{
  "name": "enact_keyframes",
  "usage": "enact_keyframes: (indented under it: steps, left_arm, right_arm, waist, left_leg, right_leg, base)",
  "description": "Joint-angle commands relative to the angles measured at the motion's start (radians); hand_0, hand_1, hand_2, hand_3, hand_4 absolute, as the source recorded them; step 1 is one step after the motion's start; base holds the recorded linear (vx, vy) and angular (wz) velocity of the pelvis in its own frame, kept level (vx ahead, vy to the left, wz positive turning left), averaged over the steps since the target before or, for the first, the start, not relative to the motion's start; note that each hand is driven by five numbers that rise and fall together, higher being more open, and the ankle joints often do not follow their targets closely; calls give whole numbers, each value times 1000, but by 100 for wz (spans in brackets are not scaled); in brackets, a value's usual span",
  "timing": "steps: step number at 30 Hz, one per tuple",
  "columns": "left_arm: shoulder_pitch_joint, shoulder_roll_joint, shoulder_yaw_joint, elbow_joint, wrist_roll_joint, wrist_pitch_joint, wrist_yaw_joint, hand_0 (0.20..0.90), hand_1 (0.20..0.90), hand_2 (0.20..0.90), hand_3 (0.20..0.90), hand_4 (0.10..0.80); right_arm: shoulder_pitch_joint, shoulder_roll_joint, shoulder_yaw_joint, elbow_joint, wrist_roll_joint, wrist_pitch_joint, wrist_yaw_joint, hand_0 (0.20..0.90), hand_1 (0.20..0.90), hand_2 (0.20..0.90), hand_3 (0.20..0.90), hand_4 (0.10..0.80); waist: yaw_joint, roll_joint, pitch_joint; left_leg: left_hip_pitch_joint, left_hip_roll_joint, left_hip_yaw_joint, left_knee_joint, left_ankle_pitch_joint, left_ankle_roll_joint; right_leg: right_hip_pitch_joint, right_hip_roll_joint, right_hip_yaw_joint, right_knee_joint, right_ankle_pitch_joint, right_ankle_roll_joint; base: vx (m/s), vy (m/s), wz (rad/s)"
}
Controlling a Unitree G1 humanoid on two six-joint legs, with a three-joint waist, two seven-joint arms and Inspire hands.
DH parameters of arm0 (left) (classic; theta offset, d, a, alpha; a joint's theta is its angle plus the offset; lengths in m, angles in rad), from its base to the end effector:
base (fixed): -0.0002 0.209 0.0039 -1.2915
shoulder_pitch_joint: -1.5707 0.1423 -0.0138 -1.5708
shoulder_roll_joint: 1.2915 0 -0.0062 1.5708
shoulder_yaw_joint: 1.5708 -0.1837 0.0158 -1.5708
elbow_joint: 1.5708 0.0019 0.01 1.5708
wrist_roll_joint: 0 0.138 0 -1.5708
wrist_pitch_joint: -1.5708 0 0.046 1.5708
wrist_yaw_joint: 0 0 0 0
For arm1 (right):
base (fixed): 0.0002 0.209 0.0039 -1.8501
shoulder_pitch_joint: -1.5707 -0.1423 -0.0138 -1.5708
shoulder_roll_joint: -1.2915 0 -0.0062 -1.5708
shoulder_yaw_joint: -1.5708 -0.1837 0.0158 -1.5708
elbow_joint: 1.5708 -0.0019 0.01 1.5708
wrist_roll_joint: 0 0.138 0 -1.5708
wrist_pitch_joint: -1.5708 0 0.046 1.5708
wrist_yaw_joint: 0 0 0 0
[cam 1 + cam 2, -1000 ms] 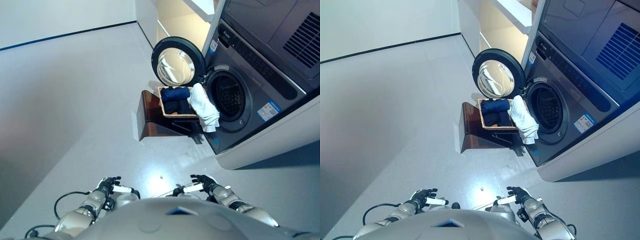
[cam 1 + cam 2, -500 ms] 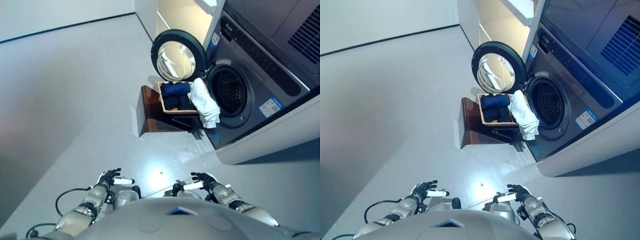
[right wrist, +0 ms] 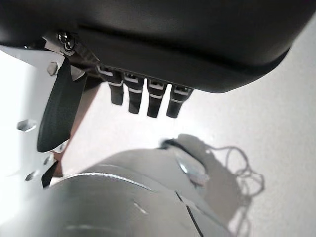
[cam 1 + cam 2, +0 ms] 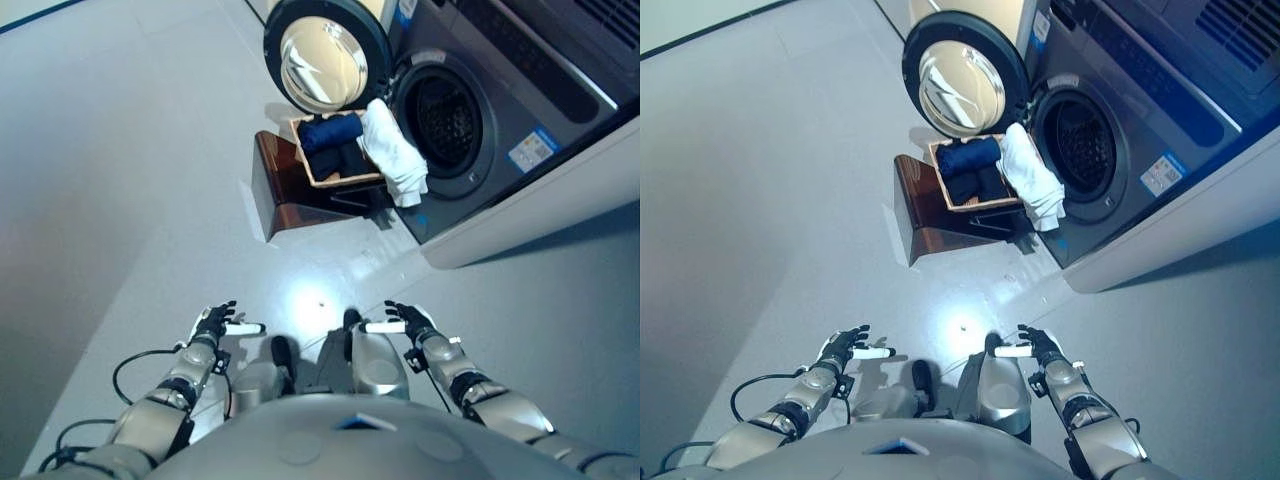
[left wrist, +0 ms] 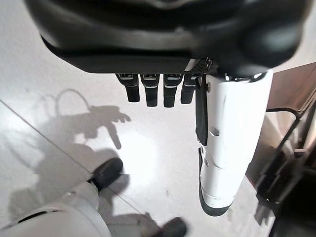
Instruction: Pick up the clothes and place them into the washing machine
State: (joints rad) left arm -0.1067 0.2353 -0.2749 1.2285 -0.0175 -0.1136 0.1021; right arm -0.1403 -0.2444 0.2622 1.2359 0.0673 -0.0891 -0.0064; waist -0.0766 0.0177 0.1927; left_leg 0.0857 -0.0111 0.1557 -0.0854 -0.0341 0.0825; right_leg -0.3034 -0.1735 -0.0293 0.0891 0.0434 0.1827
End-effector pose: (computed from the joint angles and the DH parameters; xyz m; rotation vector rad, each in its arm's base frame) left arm 0.1138 0.2101 -0.1070 0.4181 1.0077 -0.0182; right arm 0.1241 -0.2141 -0.1033 -0.3348 1.0244 0.0546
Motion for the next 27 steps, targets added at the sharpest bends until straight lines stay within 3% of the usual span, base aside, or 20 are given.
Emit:
enact_keyframes:
  steps: [1,4,9,10,11,12,14,15,16,17,18,19,20,23,24,27]
  left_arm:
    - [-47,2,17,-18,-10,-43,20,900,900,900,900,800]
    - [-42,-2,15,-13,-8,-43,21,900,900,900,900,800]
    - [-31,-21,17,-14,-25,-41,18,900,900,900,900,800]
    - [-31,-21,17,-14,-25,-41,18,900,900,900,900,800]
    - [-34,-22,22,-21,-36,-43,23,900,900,900,900,800]
    - [-34,-22,22,-22,-36,-42,23,900,900,900,900,800]
    - [-45,-20,35,-28,-59,-42,40,900,900,900,900,800]
    - [-46,-20,36,-28,-59,-42,40,900,900,900,900,800]
    - [-47,-22,43,-25,-69,-42,45,900,900,900,900,800]
    - [-47,-22,43,-25,-69,-42,45,900,900,900,900,800]
    - [-41,-23,53,-28,-79,-45,54,900,900,900,900,800]
    - [-41,-23,53,-28,-79,-44,54,900,900,900,900,800]
    - [-29,-24,70,-22,-100,-47,63,900,900,900,900,800]
    - [-17,-27,91,1,-126,-55,74,900,900,900,900,800]
    - [-17,-27,91,2,-126,-55,74,900,900,900,900,800]
    - [-15,-36,93,25,-132,-57,83,900,900,900,900,800]
  right_arm:
    - [31,-39,32,51,-19,9,-37,900,900,900,900,800]
    - [38,-40,33,49,-19,7,-39,900,900,900,900,800]
    - [31,-61,59,29,-11,-8,-35,900,900,900,900,800]
    - [31,-62,59,29,-11,-8,-34,900,900,900,900,800]
    - [21,-71,69,24,-12,-15,-33,900,900,900,900,800]
    - [21,-71,69,24,-12,-15,-33,900,900,900,900,800]
    - [6,-78,82,28,-14,-21,-35,900,900,900,900,800]
    - [6,-78,82,28,-14,-21,-35,900,900,900,900,800]
    - [-3,-82,88,39,-18,-17,-34,900,900,900,900,800]
    - [-4,-81,88,39,-18,-17,-34,900,900,900,900,800]
    - [-21,-93,100,48,-27,-14,-35,900,900,900,900,800]
    - [-22,-93,100,49,-27,-14,-35,900,900,900,900,800]
    - [-34,-96,104,62,-31,-12,-39,900,900,900,900,800]
    - [-48,-95,108,81,-37,-12,-45,900,900,900,900,800]
    - [-48,-95,108,82,-37,-12,-45,900,900,900,900,800]
    - [-53,-103,107,86,-43,-18,-55,900,900,900,900,800]
  waist:
    - [-3,2,-38]
    - [-6,-5,-64]
    - [-6,3,-131]
    - [-7,4,-131]
    - [0,3,-134]
    - [-1,4,-134]
    - [12,-22,-111]
    - [10,-21,-111]
    - [32,-41,-89]
    - [30,-40,-88]
    - [54,-56,-69]
    - [53,-55,-69]
    - [75,-61,-63]
    - [102,-62,-59]
    - [102,-62,-57]
    - [114,-43,-60]
  left_leg:
    - [110,-40,-64,21,-156,-65]
    - [147,-25,-72,16,-173,-80]
    - [160,78,-85,116,-171,-139]
    - [159,80,-86,120,-173,-140]
    - [112,99,-91,240,-123,-163]
    - [109,101,-93,246,-126,-164]
    - [4,122,-144,511,-1,-185]
    - [-1,124,-148,518,-4,-186]
    - [-62,92,-205,642,54,-169]
    - [-65,93,-208,648,51,-170]
    - [-136,34,-295,748,94,-150]
    - [-138,34,-296,751,92,-150]
    - [-196,14,-351,723,110,-135]
    - [-214,61,-381,570,114,-137]
    - [-210,61,-380,567,115,-137]
    - [-207,86,-389,259,101,-168]
  right_leg:
    - [-8,-31,27,-89,157,13]
    - [31,-11,48,-108,174,11]
    - [138,88,29,-133,110,-44]
    - [139,89,27,-133,110,-45]
    - [180,119,22,-145,80,-74]
    - [180,120,20,-145,80,-74]
    - [248,150,26,-156,46,-125]
    - [248,151,23,-155,46,-126]
    - [280,151,40,-161,33,-147]
    - [280,152,38,-161,33,-147]
    - [293,152,69,-169,29,-160]
    - [293,153,67,-169,29,-160]
    - [301,154,101,-174,29,-159]
    - [313,151,119,-175,18,-153]
    - [315,151,119,-175,18,-153]
    - [329,153,121,-176,-16,-144]
  base:
    - [272,-99,8]
    - [220,-102,26]
    - [257,-219,20]
    - [163,-257,-17]
    - [91,-163,-14]
    - [170,-332,-5]
    - [132,-279,1]
    - [123,-214,-1]
    - [65,-108,-4]
    - [125,-165,-26]
    - [50,-57,-25]
    - [118,-89,-37]
    - [108,-34,-28]
    - [106,0,-16]
    - [74,45,-16]
    - [124,110,-4]
